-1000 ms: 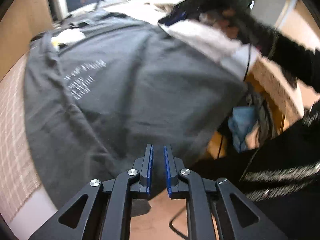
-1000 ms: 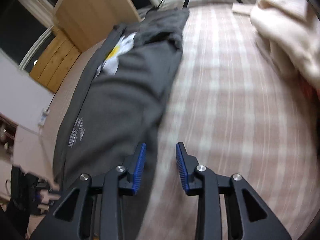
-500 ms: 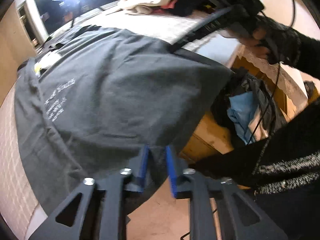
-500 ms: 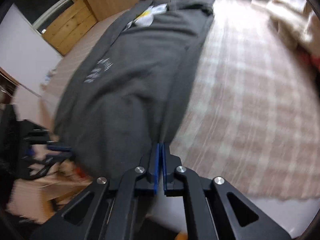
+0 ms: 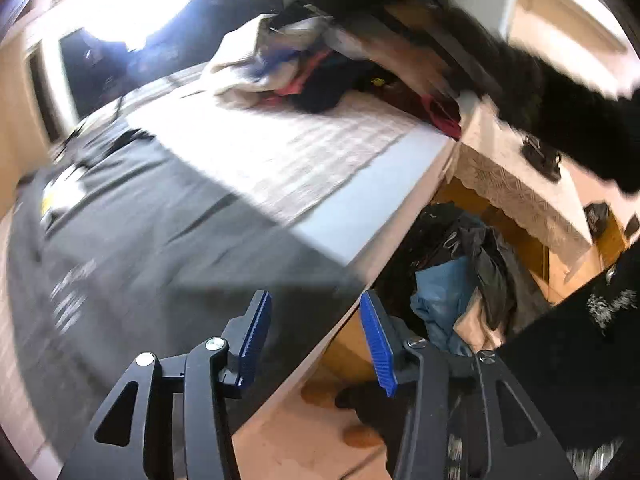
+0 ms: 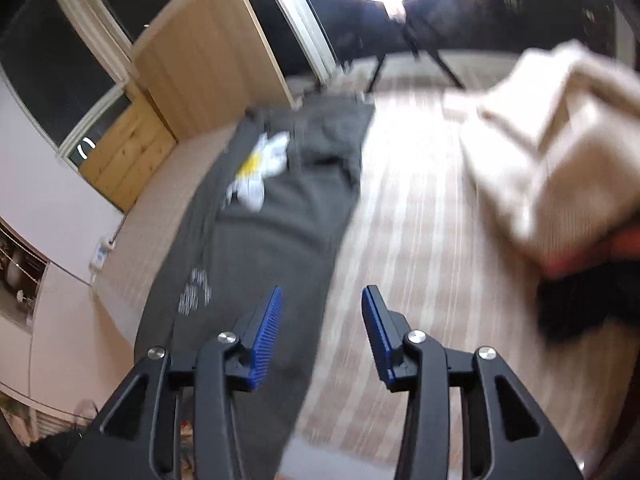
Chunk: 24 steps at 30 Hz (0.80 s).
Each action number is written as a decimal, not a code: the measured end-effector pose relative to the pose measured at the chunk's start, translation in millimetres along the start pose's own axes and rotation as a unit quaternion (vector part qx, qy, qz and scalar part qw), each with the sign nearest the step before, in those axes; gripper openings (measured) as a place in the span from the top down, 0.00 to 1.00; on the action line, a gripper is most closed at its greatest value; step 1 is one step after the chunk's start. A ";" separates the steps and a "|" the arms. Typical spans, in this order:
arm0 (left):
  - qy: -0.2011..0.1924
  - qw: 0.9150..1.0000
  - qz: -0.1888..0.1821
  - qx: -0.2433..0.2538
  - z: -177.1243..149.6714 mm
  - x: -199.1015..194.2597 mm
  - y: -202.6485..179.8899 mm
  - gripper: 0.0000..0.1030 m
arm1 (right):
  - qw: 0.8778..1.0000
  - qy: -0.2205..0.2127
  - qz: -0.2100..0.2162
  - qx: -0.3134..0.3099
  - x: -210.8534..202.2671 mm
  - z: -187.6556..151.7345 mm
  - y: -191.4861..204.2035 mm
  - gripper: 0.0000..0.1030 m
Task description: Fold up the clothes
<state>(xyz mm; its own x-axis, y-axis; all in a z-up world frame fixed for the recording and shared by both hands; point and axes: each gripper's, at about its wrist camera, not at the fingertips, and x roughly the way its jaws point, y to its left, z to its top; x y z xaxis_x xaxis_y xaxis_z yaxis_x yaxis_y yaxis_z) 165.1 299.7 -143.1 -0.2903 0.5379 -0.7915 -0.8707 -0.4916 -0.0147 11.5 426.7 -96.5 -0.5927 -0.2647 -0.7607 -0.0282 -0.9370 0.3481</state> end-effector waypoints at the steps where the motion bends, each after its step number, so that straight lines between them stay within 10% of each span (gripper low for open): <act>1: 0.006 1.000 0.009 0.020 5.3 13.3 -10.2 0.57 | 1.000 -0.002 -0.005 -0.005 4.0 13.7 -0.8 0.60; 8: 0.049 0.996 0.043 0.063 17.2 62.4 -22.5 0.71 | 1.000 0.001 -0.016 -0.016 56.2 80.4 -24.1 0.60; 11: 0.038 0.999 0.011 -0.001 22.1 53.8 -0.5 0.91 | 0.999 -0.007 -0.033 -0.019 90.7 106.6 -41.5 0.60; 24: -0.052 0.978 -0.015 -0.202 20.5 -2.3 53.5 0.92 | 0.999 0.049 -0.023 0.001 262.4 167.5 -50.2 0.60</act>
<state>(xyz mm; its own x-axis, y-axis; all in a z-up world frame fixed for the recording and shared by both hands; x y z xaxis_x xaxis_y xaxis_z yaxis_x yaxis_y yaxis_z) 111.0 286.2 -129.5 -0.3233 0.6130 -0.7209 -0.6583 -0.6930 -0.2940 -277.5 442.4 -221.8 -0.5094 -0.2418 -0.8259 -0.0554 -0.9485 0.3119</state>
